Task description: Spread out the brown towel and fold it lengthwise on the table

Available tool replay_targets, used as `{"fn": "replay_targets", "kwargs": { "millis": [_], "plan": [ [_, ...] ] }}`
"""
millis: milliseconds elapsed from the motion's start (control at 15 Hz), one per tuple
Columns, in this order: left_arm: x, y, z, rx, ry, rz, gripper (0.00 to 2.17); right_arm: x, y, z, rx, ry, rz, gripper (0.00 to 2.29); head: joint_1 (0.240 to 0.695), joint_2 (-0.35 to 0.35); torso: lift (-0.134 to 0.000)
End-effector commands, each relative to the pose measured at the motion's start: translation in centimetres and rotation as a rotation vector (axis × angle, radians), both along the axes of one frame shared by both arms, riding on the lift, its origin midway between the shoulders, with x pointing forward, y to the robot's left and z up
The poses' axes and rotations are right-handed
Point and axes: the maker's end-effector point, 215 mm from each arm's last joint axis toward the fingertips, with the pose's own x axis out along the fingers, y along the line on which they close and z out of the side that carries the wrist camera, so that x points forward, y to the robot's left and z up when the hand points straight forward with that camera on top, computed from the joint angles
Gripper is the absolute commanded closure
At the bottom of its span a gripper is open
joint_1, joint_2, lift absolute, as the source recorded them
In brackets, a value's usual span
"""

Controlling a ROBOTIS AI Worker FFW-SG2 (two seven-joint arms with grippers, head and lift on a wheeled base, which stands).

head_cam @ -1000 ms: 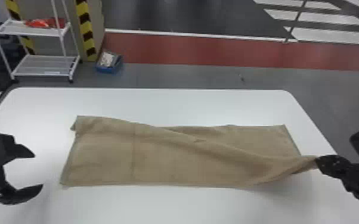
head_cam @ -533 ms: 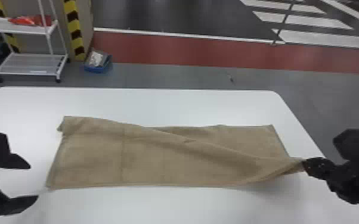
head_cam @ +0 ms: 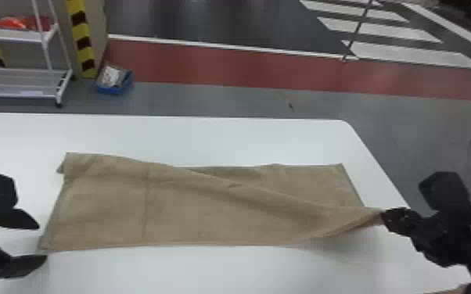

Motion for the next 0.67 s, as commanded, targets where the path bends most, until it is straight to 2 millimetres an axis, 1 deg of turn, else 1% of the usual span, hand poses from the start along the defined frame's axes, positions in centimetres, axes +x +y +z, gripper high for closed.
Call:
{"fn": "replay_targets", "kwargs": {
  "millis": [0, 133, 400, 600],
  "plan": [
    [-0.1, 0.1, -0.5, 0.008, 0.011, -0.004, 0.45, -0.1, -0.1, 0.0, 0.001, 0.001, -0.002, 1.56, 0.695, -0.223, -0.124],
    [-0.4, 0.1, -0.6, 0.009, 0.023, -0.010, 0.70, -0.2, -0.3, 0.0, 0.000, -0.001, -0.007, 1.56, 0.695, -0.222, -0.124],
    [-0.6, -0.2, -0.6, 0.004, 0.030, -0.020, 0.70, -0.2, -0.3, 0.0, 0.001, 0.000, -0.007, 1.56, 0.695, -0.228, -0.124],
    [-1.1, -0.3, -0.7, 0.006, 0.051, -0.038, 0.70, -0.3, -0.3, -0.1, 0.001, 0.002, -0.007, 1.56, 0.695, -0.232, -0.124]
  ]
}}
